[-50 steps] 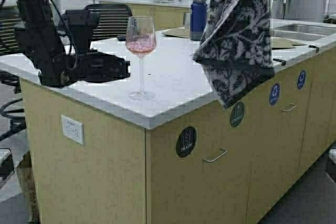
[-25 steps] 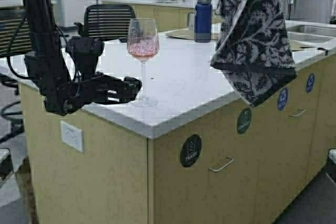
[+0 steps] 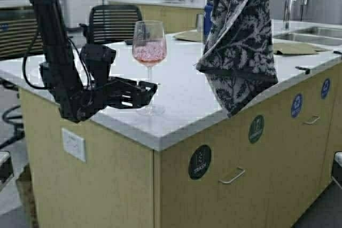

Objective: Get the cloth and wipe up the spill under the wine glass

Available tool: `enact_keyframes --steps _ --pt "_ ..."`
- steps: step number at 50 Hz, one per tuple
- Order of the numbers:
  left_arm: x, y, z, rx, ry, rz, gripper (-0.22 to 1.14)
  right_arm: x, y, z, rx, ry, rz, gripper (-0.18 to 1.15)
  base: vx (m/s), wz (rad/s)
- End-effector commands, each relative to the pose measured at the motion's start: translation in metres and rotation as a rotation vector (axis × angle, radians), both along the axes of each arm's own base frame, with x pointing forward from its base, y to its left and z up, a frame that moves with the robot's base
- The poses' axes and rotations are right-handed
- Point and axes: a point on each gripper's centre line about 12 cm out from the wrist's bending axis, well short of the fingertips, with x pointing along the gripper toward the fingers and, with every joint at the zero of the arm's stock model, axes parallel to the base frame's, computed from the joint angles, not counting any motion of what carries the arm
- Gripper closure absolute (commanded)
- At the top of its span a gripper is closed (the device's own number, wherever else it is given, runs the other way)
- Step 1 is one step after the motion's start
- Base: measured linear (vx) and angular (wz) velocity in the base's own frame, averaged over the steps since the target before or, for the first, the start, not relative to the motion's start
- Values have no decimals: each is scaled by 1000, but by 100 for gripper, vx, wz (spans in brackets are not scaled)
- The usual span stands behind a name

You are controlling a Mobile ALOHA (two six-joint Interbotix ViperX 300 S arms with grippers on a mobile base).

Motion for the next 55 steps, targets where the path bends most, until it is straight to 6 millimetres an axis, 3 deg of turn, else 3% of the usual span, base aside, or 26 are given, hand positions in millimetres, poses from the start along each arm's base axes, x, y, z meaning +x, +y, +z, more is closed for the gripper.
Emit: enact_keyframes --steps 1,25,30,44,48,55 --pt "12 -11 8 -12 -38 -16 -6 -1 0 10 12 -35 1 91 7 1" --pt "38 -40 8 -44 -53 -49 0 -1 0 10 13 -34 1 91 5 1" --pt "42 -42 9 -57 -54 -51 12 -1 0 10 14 -36 1 91 3 1" --pt "43 -43 15 -64 -60 -53 69 16 5 7 10 -13 -1 91 2 1" --pt "42 -42 24 -69 -68 -52 76 31 4 7 15 -2 -21 91 1 0" --pt "39 -41 51 -98 -81 -57 78 63 3 10 26 6 -56 91 1 0"
